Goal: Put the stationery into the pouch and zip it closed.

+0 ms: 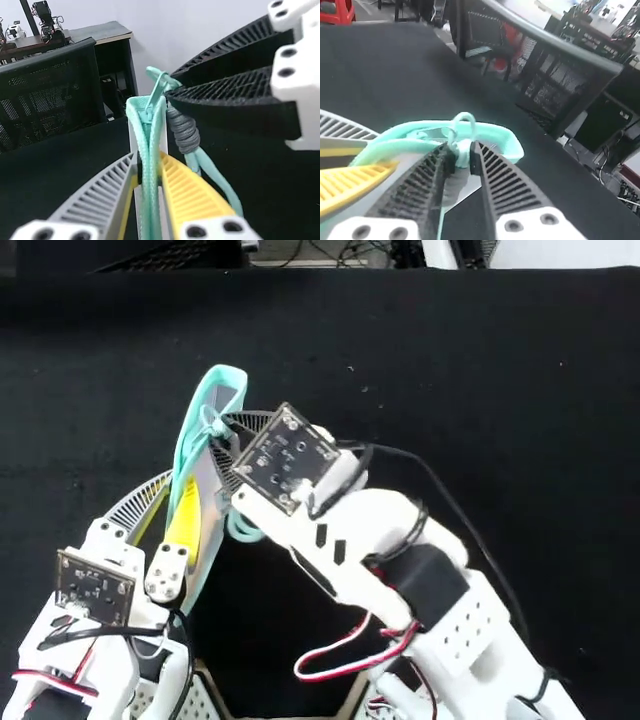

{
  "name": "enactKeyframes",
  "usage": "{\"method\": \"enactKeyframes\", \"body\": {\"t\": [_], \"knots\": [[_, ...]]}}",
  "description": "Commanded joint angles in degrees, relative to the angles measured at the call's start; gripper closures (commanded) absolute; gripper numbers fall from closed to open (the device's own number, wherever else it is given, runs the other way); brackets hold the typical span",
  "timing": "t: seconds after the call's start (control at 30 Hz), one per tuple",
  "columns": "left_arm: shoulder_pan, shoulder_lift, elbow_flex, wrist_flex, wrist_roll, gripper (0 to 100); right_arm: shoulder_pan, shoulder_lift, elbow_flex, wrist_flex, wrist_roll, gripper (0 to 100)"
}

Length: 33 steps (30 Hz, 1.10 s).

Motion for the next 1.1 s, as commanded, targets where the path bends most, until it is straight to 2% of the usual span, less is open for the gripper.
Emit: {"method": "enactKeyframes", "body": {"t": [0.0,0.43,0.6,1.07], "knots": [[0.4,-0.09,-1.8,-0.18,-0.62,97,1.05,-1.71,-0.66,-1.41,-0.62,97.3],[0.4,-0.18,-1.8,-0.35,-0.62,97,1.05,-1.71,2.24,-1.85,-0.35,96.8],[0.4,-0.18,-1.8,-0.35,-0.62,97,1.05,-1.71,2.15,-2.81,-0.62,88.0],[0.4,-0.18,-1.8,-0.35,-0.62,97,0.79,6.37,-0.75,-4.66,-0.53,87.8]]}}
